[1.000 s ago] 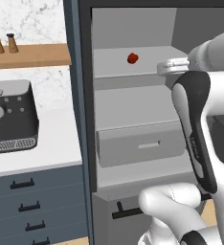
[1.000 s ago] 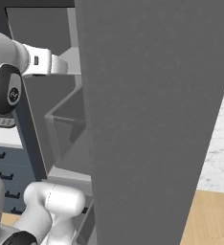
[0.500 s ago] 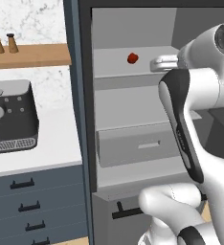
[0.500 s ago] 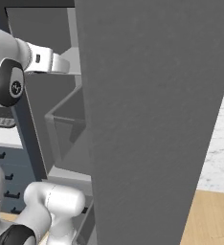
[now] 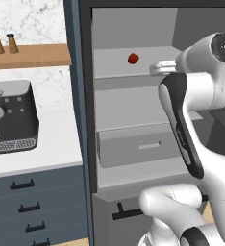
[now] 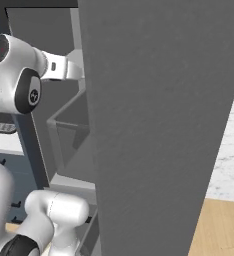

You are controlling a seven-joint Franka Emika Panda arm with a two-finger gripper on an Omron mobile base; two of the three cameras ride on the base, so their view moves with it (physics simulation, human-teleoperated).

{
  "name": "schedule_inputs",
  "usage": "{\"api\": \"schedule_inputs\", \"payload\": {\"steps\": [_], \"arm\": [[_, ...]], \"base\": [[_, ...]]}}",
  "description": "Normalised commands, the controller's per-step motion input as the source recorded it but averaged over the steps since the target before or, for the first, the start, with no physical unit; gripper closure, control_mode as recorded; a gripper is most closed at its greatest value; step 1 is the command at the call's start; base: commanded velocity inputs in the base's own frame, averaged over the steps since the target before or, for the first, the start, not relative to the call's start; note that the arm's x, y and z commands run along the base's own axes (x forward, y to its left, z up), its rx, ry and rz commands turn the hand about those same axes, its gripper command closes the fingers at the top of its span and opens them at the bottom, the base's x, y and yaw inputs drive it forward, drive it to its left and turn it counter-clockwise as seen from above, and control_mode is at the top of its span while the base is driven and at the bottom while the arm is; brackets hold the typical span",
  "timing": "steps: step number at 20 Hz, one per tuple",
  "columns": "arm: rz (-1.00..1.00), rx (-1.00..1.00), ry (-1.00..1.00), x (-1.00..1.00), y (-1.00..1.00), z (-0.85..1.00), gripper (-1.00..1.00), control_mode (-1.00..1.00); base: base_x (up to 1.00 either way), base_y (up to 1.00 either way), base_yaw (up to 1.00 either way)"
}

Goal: Place one bell pepper and one steak in each tupperware on the nearby counter, to pack two identical lunches.

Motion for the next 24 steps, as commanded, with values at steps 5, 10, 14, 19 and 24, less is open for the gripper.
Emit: {"api": "schedule_inputs", "payload": {"steps": [5, 10, 14, 19, 24], "arm": [[0.00, 0.00, 0.00, 0.32, 0.00, 0.01, -1.00, -1.00], [0.01, 0.06, 0.00, 0.43, -0.02, 0.00, -1.00, -1.00], [0.02, 0.10, 0.01, 0.64, -0.02, 0.00, -1.00, -1.00], [0.06, 0.01, 0.04, 0.53, 0.00, -0.22, -1.00, -1.00], [0.02, 0.03, 0.00, 0.61, -0.01, -0.07, -1.00, -1.00]], "base": [[0.00, 0.00, 0.00], [0.00, 0.00, 0.00], [0.00, 0.00, 0.00], [0.00, 0.00, 0.00], [0.00, 0.00, 0.00]]}}
